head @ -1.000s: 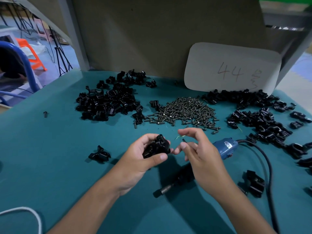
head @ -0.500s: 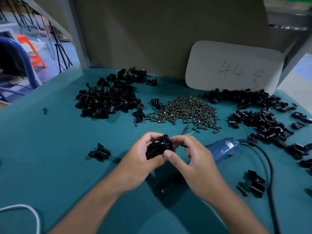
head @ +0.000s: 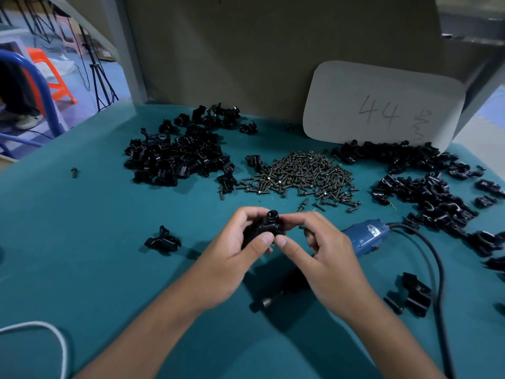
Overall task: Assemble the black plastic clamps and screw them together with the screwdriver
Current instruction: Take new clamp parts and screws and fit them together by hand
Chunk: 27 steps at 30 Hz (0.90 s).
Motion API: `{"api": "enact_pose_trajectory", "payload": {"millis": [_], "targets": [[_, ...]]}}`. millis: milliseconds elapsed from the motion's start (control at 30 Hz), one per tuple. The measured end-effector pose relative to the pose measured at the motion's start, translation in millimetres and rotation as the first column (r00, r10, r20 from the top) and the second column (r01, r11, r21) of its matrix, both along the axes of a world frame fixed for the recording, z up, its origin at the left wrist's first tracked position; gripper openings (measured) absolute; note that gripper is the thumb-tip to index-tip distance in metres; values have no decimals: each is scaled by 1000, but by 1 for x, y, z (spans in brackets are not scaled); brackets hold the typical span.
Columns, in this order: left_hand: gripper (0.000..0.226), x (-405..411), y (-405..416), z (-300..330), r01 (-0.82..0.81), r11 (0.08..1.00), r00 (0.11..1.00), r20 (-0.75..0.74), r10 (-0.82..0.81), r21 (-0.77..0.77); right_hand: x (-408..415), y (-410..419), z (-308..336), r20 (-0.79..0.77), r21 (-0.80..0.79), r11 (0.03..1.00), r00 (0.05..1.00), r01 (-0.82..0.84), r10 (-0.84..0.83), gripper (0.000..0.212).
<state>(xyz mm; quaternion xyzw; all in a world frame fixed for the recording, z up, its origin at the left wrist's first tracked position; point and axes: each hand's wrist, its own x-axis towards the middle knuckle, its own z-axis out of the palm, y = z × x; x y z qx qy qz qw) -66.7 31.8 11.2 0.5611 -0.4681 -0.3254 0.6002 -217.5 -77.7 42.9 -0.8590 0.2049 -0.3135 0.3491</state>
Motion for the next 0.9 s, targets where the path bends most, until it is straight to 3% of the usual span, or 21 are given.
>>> {"api": "enact_pose_trajectory", "payload": {"millis": [433, 500, 600, 700, 900], "targets": [[36, -1, 0, 0, -55, 998, 993, 102, 56, -6, -2, -1, -4, -4, -7, 1000, 1000, -22, 22, 25], [36, -1, 0, 1, -71, 997, 992, 103, 72, -11, -2, -5, -5, 4, 172, 984, 999, -54, 54, 28], [30, 0, 0, 3, -94, 996, 991, 99, 94, -9, -2, -16, -3, 133, 423, 897, 988, -127, 77, 40], [25, 0, 0, 3, -97, 995, 990, 101, 99, -21, -5, -25, 1, 174, 472, 861, 978, -188, 118, 47], [27, -2, 1, 3, -99, 995, 982, 163, 96, 9, -3, -25, 0, 295, 525, 827, 955, -200, 44, 22]]}}
